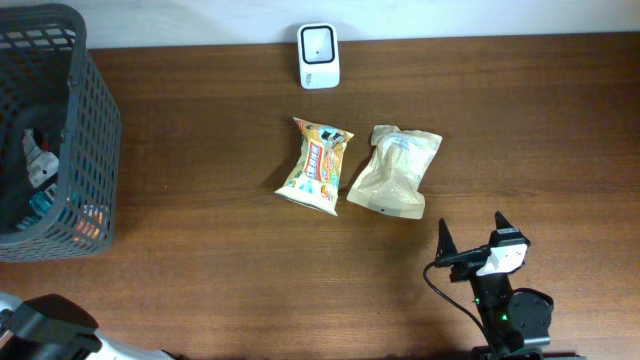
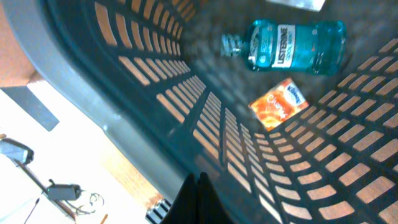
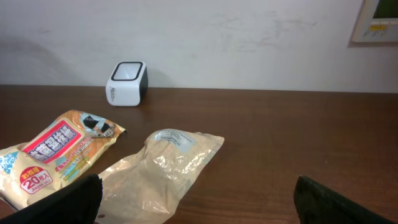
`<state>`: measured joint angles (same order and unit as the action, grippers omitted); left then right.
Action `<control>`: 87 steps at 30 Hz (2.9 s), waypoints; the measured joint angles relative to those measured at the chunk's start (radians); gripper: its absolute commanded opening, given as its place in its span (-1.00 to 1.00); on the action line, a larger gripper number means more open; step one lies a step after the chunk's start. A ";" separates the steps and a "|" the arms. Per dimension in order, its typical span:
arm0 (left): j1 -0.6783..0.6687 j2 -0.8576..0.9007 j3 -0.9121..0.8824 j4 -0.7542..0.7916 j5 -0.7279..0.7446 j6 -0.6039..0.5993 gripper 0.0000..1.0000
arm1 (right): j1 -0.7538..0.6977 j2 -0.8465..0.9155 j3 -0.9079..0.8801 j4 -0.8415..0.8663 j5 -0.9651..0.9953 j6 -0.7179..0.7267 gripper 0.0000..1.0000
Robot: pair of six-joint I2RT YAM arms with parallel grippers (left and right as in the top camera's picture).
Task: Scan the item barcode
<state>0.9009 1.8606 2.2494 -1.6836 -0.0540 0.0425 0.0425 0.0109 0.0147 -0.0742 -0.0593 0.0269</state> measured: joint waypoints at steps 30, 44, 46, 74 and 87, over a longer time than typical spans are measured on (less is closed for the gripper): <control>0.017 -0.034 -0.114 0.141 0.119 0.107 -1.00 | 0.000 0.000 0.000 0.000 0.000 -0.001 0.97; 0.013 -0.034 -0.223 0.127 0.003 0.051 -1.00 | 0.000 0.000 0.000 0.000 0.000 -0.001 0.97; 0.013 -0.034 -0.223 0.129 -0.007 0.042 -1.00 | 0.000 0.000 0.000 0.000 0.000 -0.001 0.97; -0.190 0.090 -0.232 0.642 0.254 0.114 0.99 | 0.000 0.000 0.000 0.000 0.000 0.000 0.97; -0.194 0.336 -0.236 0.729 0.150 0.169 0.77 | 0.000 0.000 0.000 0.000 0.000 0.000 0.97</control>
<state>0.7071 2.1967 2.0136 -0.9550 0.0959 0.2111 0.0425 0.0109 0.0147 -0.0742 -0.0597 0.0265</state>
